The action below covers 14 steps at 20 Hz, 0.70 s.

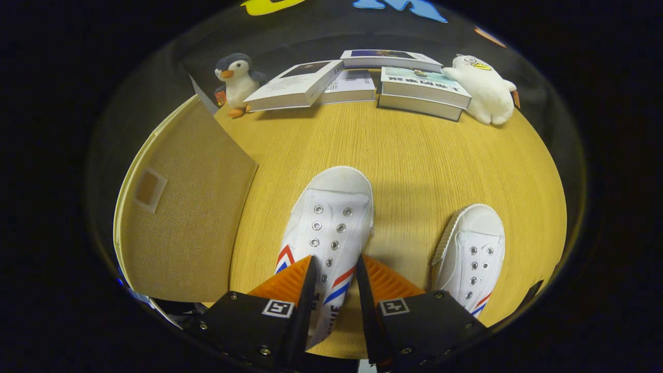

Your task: Open the storage box then place both shoes into the box .Put the left shoe in first, then the right shoe, with the right side of both shoes facing outward in a uniform manner.

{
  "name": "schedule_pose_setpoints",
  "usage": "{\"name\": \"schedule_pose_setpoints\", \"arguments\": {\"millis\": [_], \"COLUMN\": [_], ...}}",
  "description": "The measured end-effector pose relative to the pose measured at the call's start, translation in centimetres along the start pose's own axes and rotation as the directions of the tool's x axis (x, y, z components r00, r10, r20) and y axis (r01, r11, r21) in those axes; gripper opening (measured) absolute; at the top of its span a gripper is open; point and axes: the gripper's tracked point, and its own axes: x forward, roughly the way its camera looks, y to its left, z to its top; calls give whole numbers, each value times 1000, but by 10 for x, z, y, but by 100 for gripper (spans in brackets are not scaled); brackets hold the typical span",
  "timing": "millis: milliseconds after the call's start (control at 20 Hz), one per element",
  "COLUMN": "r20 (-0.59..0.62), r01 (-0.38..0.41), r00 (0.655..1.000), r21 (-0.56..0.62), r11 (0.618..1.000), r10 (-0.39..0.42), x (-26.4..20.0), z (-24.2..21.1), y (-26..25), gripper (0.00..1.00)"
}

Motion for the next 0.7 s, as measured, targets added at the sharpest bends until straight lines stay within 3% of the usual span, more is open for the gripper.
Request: {"name": "schedule_pose_setpoints", "arguments": {"millis": [100,200,250,400,700], "r20": [-10,1,5,3,82], "r01": [-23,-49,-61,-92,-230], "r00": [1000,999,998,996,973], "r21": [51,123,166,216,327], "r11": [998,991,984,972,916], "r10": [23,49,61,93,215], "x": [-5,-7,-13,-28,-80], "z": [-1,3,8,11,49], "y": [1,1,2,7,31], "gripper": [11,11,1,0,1]}}
